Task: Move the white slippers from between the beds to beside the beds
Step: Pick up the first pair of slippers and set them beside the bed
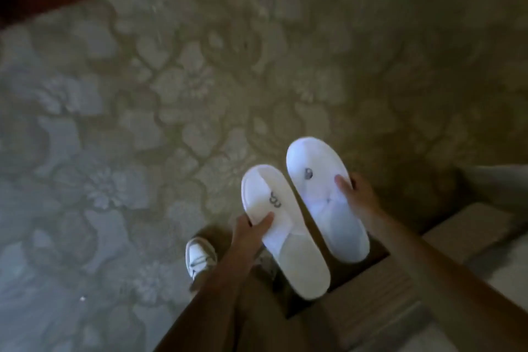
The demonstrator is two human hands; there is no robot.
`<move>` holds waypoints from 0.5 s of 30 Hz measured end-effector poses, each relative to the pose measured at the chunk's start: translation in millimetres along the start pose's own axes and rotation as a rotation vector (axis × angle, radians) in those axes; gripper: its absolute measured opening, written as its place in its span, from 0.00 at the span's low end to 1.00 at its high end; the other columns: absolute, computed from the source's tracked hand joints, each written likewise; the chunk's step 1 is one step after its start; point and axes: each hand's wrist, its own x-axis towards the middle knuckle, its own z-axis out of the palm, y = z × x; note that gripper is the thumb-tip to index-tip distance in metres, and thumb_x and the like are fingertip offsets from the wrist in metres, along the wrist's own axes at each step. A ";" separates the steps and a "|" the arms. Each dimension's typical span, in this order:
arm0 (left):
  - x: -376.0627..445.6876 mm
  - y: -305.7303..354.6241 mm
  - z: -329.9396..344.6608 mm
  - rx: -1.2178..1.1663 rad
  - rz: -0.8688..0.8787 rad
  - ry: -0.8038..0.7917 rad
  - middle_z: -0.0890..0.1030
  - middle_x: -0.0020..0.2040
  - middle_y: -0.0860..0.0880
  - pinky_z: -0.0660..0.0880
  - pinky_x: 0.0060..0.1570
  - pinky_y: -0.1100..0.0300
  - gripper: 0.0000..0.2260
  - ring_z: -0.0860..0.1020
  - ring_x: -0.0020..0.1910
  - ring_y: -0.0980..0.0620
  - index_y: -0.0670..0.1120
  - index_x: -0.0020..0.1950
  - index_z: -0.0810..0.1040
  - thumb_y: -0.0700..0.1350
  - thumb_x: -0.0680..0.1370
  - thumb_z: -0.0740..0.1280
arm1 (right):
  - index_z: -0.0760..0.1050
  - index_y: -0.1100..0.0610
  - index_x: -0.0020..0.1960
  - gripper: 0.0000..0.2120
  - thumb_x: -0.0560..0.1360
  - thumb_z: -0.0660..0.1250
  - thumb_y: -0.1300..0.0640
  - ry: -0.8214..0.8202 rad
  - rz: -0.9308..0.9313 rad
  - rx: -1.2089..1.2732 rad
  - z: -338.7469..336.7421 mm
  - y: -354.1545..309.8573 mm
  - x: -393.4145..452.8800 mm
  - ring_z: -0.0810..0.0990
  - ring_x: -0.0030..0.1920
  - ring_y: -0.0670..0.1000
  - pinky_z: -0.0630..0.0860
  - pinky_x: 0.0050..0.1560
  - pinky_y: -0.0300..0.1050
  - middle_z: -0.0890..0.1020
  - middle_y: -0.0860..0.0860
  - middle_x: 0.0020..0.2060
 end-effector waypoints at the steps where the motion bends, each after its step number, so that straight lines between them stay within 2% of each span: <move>1: 27.0 -18.7 4.8 -0.020 -0.021 0.011 0.84 0.52 0.41 0.81 0.52 0.50 0.14 0.84 0.47 0.47 0.37 0.58 0.79 0.42 0.75 0.71 | 0.75 0.53 0.59 0.27 0.73 0.58 0.33 -0.025 0.006 -0.015 17.0 15.6 22.9 0.80 0.52 0.58 0.77 0.57 0.56 0.81 0.55 0.52; 4: 109.1 -64.1 21.3 -0.062 -0.063 0.105 0.84 0.53 0.39 0.80 0.54 0.41 0.22 0.84 0.51 0.40 0.35 0.58 0.80 0.47 0.70 0.75 | 0.74 0.56 0.61 0.20 0.78 0.60 0.43 -0.047 0.030 0.016 62.3 62.9 89.4 0.77 0.51 0.56 0.73 0.51 0.51 0.79 0.55 0.51; 8: 211.2 -126.7 45.0 0.035 -0.019 0.189 0.84 0.52 0.37 0.80 0.54 0.42 0.31 0.84 0.51 0.41 0.36 0.56 0.82 0.55 0.61 0.76 | 0.74 0.60 0.61 0.20 0.77 0.63 0.46 -0.026 0.039 0.013 111.0 131.7 165.1 0.78 0.51 0.59 0.73 0.47 0.49 0.79 0.59 0.51; 11: 249.2 -144.8 57.2 0.137 0.005 0.255 0.83 0.55 0.35 0.79 0.56 0.45 0.27 0.82 0.55 0.40 0.34 0.57 0.81 0.52 0.67 0.77 | 0.75 0.62 0.60 0.20 0.77 0.65 0.48 -0.045 0.024 -0.028 134.8 167.3 198.9 0.78 0.51 0.60 0.73 0.47 0.49 0.78 0.58 0.49; 13: 259.2 -148.2 64.5 0.156 0.035 0.292 0.83 0.56 0.36 0.79 0.57 0.46 0.26 0.82 0.57 0.40 0.34 0.59 0.80 0.50 0.69 0.76 | 0.74 0.63 0.62 0.20 0.78 0.64 0.49 -0.057 0.028 -0.011 143.2 181.6 210.6 0.76 0.50 0.56 0.73 0.41 0.42 0.77 0.56 0.49; 15: 265.4 -152.4 70.0 0.151 0.036 0.333 0.82 0.58 0.37 0.78 0.57 0.48 0.25 0.81 0.58 0.41 0.34 0.61 0.78 0.49 0.70 0.75 | 0.74 0.64 0.63 0.20 0.78 0.64 0.50 -0.059 0.008 0.007 147.6 190.8 217.5 0.75 0.50 0.53 0.71 0.29 0.29 0.76 0.54 0.49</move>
